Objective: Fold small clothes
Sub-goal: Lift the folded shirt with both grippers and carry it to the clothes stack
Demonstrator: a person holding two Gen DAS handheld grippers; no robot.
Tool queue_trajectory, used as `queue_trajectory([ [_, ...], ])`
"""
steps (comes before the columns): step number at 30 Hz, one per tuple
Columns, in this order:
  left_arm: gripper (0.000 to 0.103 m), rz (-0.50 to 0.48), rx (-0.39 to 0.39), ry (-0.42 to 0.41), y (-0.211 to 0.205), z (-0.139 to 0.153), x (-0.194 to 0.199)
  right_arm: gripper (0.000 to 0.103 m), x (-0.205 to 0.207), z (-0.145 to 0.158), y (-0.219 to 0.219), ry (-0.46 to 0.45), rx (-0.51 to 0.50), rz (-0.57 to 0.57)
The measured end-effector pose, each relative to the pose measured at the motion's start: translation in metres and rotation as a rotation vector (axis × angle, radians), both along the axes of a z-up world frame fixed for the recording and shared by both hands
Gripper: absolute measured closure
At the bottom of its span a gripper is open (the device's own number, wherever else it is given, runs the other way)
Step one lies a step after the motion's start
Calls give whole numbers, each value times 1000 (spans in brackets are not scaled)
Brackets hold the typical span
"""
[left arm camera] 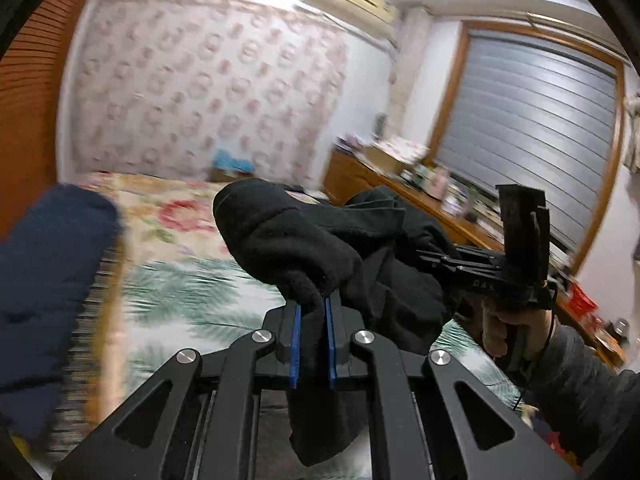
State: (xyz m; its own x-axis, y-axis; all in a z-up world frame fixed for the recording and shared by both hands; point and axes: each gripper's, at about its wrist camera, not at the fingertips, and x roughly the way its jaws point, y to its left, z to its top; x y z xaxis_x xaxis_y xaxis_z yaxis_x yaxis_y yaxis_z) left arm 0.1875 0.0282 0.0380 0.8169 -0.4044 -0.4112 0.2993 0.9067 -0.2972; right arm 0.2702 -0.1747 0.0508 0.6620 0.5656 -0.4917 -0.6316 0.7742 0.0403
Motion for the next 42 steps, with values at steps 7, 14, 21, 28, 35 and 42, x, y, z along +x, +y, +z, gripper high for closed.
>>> queue_trajectory([
  [7,92,218,3,-40,93,10,-35,79,20,24,121,-63,-15,205],
  [14,92,398,28,-54,154,10,-55,79,61,33,220,-121,-50,343],
  [21,92,504,114,13,179,-5,-48,79,130,22,289,-117,-115,442],
  [28,92,543,106,103,191,-35,-40,78,168,1,335,-87,-189,472],
  [35,92,560,99,140,192,-43,-36,54,192,-2,355,-29,-168,378],
  [42,59,611,100,57,196,-29,-48,43,164,34,340,-173,-29,250],
])
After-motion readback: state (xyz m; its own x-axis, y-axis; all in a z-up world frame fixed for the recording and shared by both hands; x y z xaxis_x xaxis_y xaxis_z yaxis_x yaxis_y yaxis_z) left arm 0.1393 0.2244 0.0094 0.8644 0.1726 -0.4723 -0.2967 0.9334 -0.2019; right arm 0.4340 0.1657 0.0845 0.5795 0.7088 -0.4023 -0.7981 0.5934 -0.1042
